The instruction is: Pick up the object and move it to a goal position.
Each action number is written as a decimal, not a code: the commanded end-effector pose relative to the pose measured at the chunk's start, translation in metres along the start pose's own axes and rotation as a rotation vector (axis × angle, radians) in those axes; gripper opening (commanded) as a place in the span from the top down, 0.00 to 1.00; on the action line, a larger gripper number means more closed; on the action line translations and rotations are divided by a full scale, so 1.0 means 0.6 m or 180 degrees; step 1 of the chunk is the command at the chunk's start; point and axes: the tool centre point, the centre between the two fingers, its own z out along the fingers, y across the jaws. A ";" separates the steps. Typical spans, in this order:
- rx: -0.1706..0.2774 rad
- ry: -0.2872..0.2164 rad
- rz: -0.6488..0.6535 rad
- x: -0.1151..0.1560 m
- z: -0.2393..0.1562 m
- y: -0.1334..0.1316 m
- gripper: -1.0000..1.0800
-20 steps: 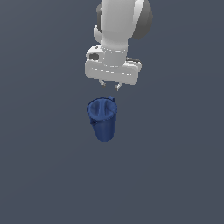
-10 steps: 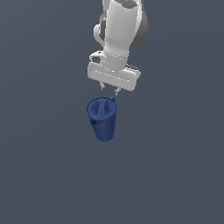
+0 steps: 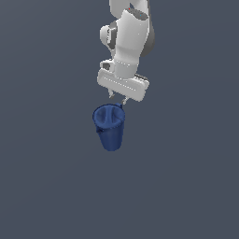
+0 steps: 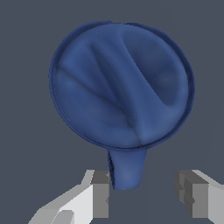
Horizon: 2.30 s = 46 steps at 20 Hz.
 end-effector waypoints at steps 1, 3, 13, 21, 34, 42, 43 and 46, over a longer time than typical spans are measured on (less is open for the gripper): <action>0.0006 0.0056 0.0120 -0.007 0.007 -0.002 0.38; 0.0015 0.0097 0.0213 -0.013 0.013 -0.003 0.38; 0.0089 0.0232 0.0555 -0.039 0.033 -0.011 0.38; 0.0123 0.0266 0.0662 -0.049 0.039 -0.014 0.38; 0.0129 0.0262 0.0663 -0.047 0.080 -0.015 0.38; 0.0126 0.0267 0.0666 -0.045 0.090 -0.016 1.00; 0.0126 0.0267 0.0666 -0.045 0.090 -0.016 1.00; 0.0126 0.0267 0.0666 -0.045 0.090 -0.016 1.00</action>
